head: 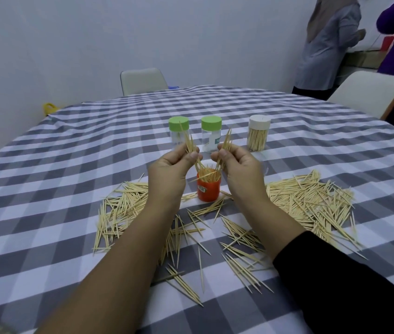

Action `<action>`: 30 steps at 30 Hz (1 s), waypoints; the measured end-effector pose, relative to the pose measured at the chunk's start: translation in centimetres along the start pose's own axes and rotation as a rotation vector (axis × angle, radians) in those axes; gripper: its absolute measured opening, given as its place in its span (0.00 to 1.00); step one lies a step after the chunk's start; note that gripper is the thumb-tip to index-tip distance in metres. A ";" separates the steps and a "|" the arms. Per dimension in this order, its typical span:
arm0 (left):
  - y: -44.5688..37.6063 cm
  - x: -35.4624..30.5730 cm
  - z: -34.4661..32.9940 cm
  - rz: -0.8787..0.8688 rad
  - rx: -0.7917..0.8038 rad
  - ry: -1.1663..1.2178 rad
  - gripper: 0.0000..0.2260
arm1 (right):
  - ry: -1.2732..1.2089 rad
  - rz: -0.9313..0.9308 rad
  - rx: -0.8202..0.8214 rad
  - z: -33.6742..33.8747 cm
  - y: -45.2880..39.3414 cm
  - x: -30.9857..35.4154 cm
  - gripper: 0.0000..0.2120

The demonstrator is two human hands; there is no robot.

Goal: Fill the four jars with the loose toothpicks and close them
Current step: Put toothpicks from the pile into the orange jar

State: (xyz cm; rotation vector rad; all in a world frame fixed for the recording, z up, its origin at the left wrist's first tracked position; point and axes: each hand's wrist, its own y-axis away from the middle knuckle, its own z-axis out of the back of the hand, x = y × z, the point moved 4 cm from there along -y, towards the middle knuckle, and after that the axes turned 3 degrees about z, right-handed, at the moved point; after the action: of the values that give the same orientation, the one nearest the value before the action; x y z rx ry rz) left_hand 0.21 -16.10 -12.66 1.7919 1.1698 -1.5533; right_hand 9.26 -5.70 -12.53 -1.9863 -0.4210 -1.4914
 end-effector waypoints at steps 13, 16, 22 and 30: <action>-0.1 1.7 -0.4 0.070 0.049 -0.094 0.12 | 0.055 -0.019 0.028 0.2 0.2 -0.8 0.10; 0.0 1.6 -0.6 0.077 0.065 -0.088 0.12 | 0.078 -0.040 0.015 0.3 0.3 -1.0 0.09; 0.4 1.5 -0.7 0.066 0.061 -0.109 0.12 | 0.093 -0.091 -0.030 0.4 0.5 -1.3 0.07; 0.1 2.0 -0.6 0.109 0.085 -0.280 0.13 | 0.025 -0.071 0.011 0.4 0.1 -0.7 0.09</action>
State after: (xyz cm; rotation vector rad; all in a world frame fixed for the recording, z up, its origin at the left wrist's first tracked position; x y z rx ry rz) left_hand 0.60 -15.12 -14.50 1.5969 0.8721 -1.7434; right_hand 9.43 -5.44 -13.27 -1.9612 -0.4923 -1.5520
